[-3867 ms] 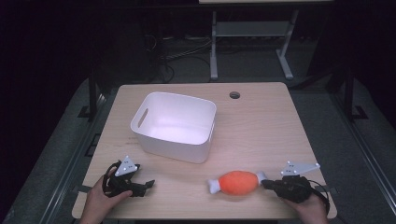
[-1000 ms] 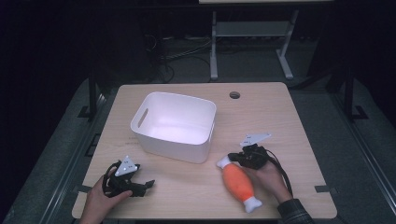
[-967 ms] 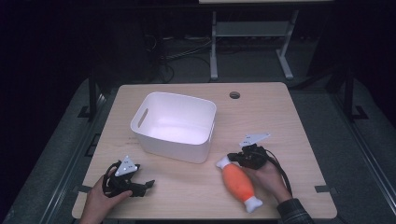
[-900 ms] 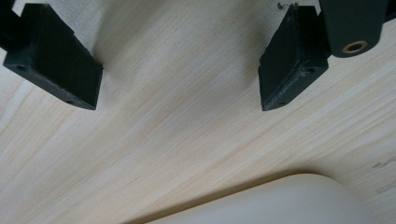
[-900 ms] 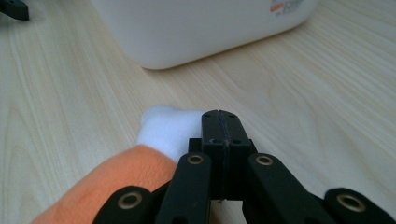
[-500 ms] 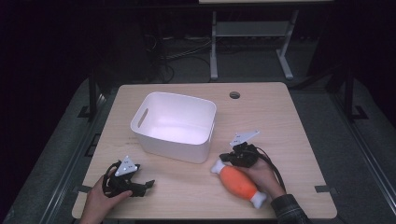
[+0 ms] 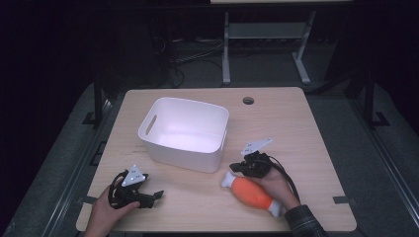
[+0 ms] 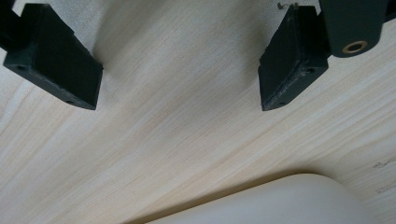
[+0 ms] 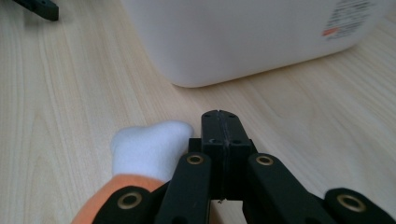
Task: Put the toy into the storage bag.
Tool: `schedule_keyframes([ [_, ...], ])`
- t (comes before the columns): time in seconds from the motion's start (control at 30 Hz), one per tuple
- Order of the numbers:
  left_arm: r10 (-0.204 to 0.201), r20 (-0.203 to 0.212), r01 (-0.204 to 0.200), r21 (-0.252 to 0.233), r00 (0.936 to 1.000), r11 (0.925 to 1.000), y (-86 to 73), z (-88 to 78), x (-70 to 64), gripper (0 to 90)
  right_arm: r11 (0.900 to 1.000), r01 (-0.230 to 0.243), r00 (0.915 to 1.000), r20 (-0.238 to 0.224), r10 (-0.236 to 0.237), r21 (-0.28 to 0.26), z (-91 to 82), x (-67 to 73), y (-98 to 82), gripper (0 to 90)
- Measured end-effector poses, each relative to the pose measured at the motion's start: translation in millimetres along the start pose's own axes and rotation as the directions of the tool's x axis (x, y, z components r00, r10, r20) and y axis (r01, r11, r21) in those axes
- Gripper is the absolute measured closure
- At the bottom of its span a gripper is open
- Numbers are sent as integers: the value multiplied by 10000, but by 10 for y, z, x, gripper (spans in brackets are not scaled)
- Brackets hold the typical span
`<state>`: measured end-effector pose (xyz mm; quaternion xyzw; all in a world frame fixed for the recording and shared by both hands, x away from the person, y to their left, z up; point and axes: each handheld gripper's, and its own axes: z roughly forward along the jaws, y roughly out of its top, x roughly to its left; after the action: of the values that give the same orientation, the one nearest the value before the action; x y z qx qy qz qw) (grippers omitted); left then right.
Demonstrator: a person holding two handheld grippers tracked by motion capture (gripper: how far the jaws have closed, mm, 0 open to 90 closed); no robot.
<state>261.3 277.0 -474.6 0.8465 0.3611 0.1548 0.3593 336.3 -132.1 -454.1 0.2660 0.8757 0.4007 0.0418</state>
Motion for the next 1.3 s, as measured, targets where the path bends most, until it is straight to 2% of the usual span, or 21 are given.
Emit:
schedule_keyframes([
  [0.2, -4, 3, 4, -2, 10000, 10000, 0, 0, 0, 128, 9996, -278, 9980, 560, 283, -94, -192, -53, -75, 793],
  [0.33, 0, 4, 0, -3, 10000, 10000, 0, 0, 1, 128, 9967, -778, 9936, 809, 794, -221, -374, -105, -144, 679],
  [0.43, -1, 3, 1, -1, 10000, 10000, 0, 0, 1, 129, 9931, -1140, 9885, 967, 1160, -261, -502, -123, -208, 550],
  [0.53, 13, 4, -13, 24, 10000, 10000, -1, -2, 1, 128, 9881, -1437, 9828, 1094, 1490, -551, -611, -105, -291, 449],
  [0.67, 16, 2, -16, 3, 10000, 10000, -2, 0, 1, 129, 9831, -1722, 9760, 1244, 1789, -627, -730, -40, -435, 333],
  [0.77, 16, 3, -16, 6, 10000, 10000, -2, 0, 2, 128, 9785, -1883, 9750, 1034, 1965, -837, -815, 41, -529, 289],
  [0.97, 22, -4, -22, 7, 10000, 10000, -2, 0, 1, 128, 9778, -1823, 9783, 805, 1909, -1034, -910, 170, -629, 211],
  [1.07, 18, -2, -18, 9, 10000, 10000, -1, 0, 1, 129, 9801, -1694, 9823, 634, 1764, -1036, -886, 262, -642, 166],
  [1.3, 25, -5, -25, 8, 10000, 10000, -2, -1, 1, 128, 9859, -1516, 9871, 415, 1547, -706, -755, 345, -628, 142],
])
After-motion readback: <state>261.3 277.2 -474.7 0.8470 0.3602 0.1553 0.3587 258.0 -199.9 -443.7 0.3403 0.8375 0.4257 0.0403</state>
